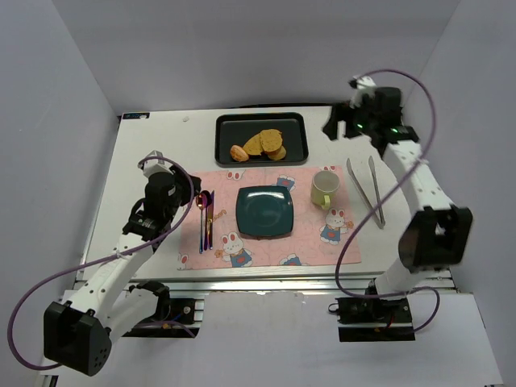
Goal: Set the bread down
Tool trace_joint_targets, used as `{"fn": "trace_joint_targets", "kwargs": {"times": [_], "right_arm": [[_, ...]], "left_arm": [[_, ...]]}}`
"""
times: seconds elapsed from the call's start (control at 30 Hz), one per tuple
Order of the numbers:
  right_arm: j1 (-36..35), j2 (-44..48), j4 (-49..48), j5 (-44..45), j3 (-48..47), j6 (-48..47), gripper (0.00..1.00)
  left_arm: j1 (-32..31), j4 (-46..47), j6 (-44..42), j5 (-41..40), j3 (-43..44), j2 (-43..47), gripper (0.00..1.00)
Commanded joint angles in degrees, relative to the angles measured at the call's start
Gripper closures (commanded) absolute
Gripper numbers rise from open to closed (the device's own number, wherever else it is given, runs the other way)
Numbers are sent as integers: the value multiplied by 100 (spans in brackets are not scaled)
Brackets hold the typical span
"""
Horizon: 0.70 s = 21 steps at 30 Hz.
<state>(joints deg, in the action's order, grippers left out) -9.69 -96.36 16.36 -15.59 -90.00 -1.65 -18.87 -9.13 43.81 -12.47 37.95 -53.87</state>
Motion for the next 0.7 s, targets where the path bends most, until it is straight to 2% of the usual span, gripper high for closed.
{"fn": "trace_joint_targets", "kwargs": {"times": [0.0, 0.03, 0.07, 0.13, 0.17, 0.2, 0.23, 0.27, 0.3, 0.33, 0.37, 0.43, 0.5, 0.67], "right_arm": [[1209, 887, 235, -1221, 1096, -964, 12], [1494, 1073, 610, -2253, 1542, -1891, 24], [1749, 1214, 623, -2499, 1764, -2057, 34], [2277, 1487, 989, -2554, 2055, -2434, 65], [2401, 1523, 1218, -2519, 2248, -2645, 92], [2550, 1619, 1403, -2423, 2354, -2830, 93], [2577, 1672, 1518, -2109, 2477, -2954, 90], [2578, 1821, 1615, -1905, 2757, -3068, 70], [2586, 1909, 1355, -1390, 3151, -2861, 38], [2560, 2136, 969, -863, 3520, -2624, 12], [2517, 2173, 635, -431, 3811, -2517, 10], [2394, 2069, 202, 475, 4102, -2261, 11], [2297, 1456, -150, 995, 4044, -1910, 11], [2200, 277, -142, 585, 3551, -2146, 20]], "left_arm": [[15, 305, -119, 60, -77, 192, 59], [15, 341, -119, 52, -112, 210, 94], [15, 376, -119, 78, -182, 236, 100], [15, 551, -127, 157, -271, 263, 100], [24, 630, -119, 209, -358, 271, 100], [15, 718, -119, 279, -394, 271, 100], [24, 745, -119, 306, -403, 245, 100], [24, 728, -127, 341, -403, 202, 78], [15, 737, -136, 368, -420, 184, 56], [15, 780, -127, 394, -481, 184, 44], [15, 868, -119, 412, -578, 192, 40], [15, 1043, -75, 464, -710, 184, 39], [15, 1123, -57, 535, -781, 105, 39], [15, 1053, -66, 386, -851, 227, 39]]}}
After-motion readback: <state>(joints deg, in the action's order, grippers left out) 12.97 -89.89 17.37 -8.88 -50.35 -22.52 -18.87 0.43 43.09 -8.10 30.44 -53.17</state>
